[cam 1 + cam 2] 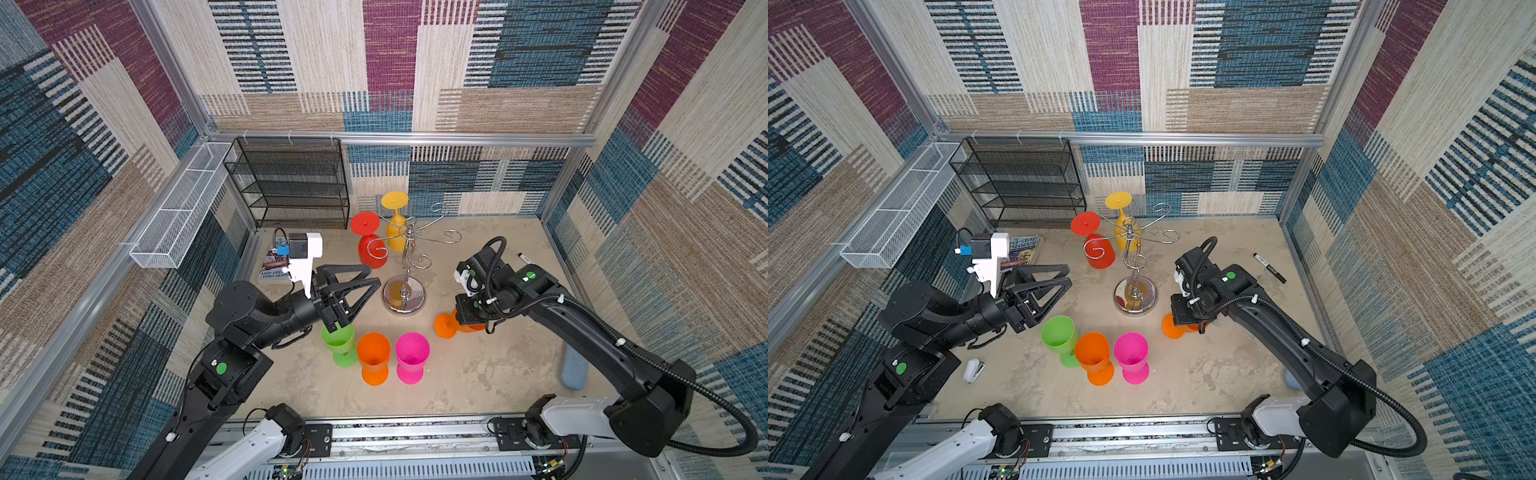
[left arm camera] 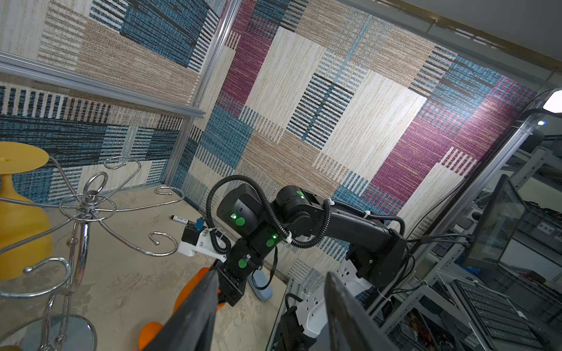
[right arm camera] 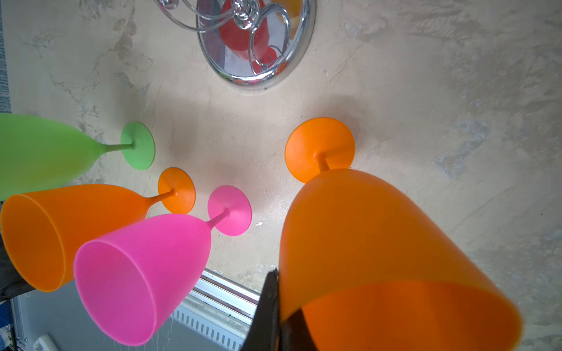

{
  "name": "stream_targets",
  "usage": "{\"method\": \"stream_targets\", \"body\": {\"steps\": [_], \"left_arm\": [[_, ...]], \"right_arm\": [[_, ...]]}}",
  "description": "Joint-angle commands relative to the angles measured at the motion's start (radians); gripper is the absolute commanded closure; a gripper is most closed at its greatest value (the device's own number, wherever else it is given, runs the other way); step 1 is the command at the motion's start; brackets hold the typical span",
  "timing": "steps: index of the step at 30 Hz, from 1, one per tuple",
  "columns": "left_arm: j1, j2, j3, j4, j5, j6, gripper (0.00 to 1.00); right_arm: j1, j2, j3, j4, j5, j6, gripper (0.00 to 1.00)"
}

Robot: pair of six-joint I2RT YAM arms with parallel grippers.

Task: Take the wine glass off the wine glass rack
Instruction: Place the wine glass at the center of the table.

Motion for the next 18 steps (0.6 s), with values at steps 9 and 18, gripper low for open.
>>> {"method": "stream_targets", "body": {"steps": [9,18], "left_arm": [[0.001,-0.013,-0.016,0.029,0.023,0.014,0.46],[0.001,-0.028,-0.019,0.012,0.023,0.023,0.48]], "right_arm": [[0.052,0.094,0.079,-0.043,0.048,-0.028,1.00],[0.094,0.128,0.091,-0.036,0.063,-0.011,1.00]]}}
